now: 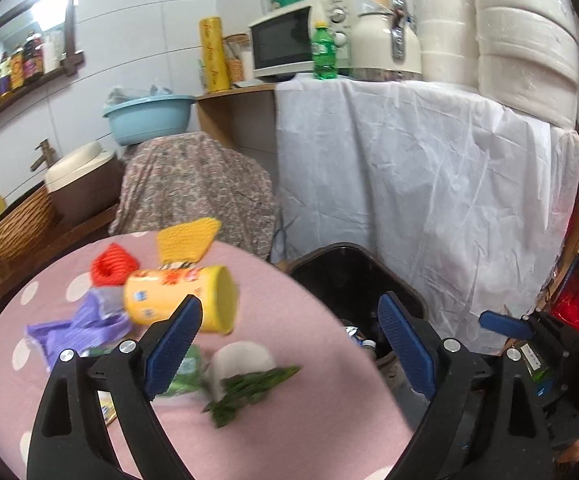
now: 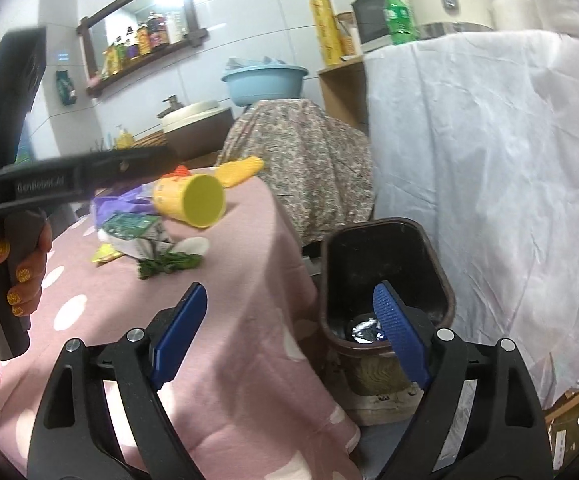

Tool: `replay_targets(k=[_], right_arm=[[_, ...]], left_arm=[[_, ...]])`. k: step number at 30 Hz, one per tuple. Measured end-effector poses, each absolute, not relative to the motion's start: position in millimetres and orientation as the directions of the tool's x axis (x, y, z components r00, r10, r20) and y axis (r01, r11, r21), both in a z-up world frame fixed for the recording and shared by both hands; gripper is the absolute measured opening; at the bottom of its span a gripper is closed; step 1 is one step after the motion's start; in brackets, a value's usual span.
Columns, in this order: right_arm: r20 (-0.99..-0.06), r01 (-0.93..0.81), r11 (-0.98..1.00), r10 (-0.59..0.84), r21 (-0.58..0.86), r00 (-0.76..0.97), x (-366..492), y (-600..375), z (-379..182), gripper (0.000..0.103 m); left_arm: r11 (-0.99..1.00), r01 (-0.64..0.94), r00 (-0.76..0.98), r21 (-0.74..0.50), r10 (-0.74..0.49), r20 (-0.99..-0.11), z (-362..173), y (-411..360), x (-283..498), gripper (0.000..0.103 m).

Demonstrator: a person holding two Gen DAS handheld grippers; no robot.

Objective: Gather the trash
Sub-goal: 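Move both open tools back toward the table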

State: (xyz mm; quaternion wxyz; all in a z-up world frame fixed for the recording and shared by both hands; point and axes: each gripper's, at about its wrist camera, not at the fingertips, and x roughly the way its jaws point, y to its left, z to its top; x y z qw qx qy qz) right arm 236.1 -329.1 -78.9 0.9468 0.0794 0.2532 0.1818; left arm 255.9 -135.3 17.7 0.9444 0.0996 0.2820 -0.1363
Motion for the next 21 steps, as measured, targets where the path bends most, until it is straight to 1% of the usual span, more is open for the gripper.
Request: replay_targets(k=[4, 9, 17, 21], right_arm=[[-0.455, -0.344, 0.912, 0.410, 0.225, 0.790, 230, -312, -72, 0.085], [-0.470, -0.405, 0.895, 0.445, 0.190, 0.763, 227, -287, -67, 0.085], [-0.525, -0.512, 0.844, 0.511, 0.159, 0.680, 236, -236, -66, 0.085], [-0.568, -0.561, 0.819, 0.521, 0.122, 0.637, 245, -207, -65, 0.085]], left_arm=[[0.960, 0.270, 0.808, 0.078, -0.182, -0.561, 16, -101, 243, 0.092], [0.973, 0.212, 0.816, 0.089, -0.126, -0.564, 2, -61, 228, 0.092], [0.996, 0.081, 0.800, 0.043, -0.040, -0.598, -15, 15, 218, 0.092], [0.999, 0.039, 0.788, 0.008, -0.026, -0.615, -22, 44, 213, 0.092]])
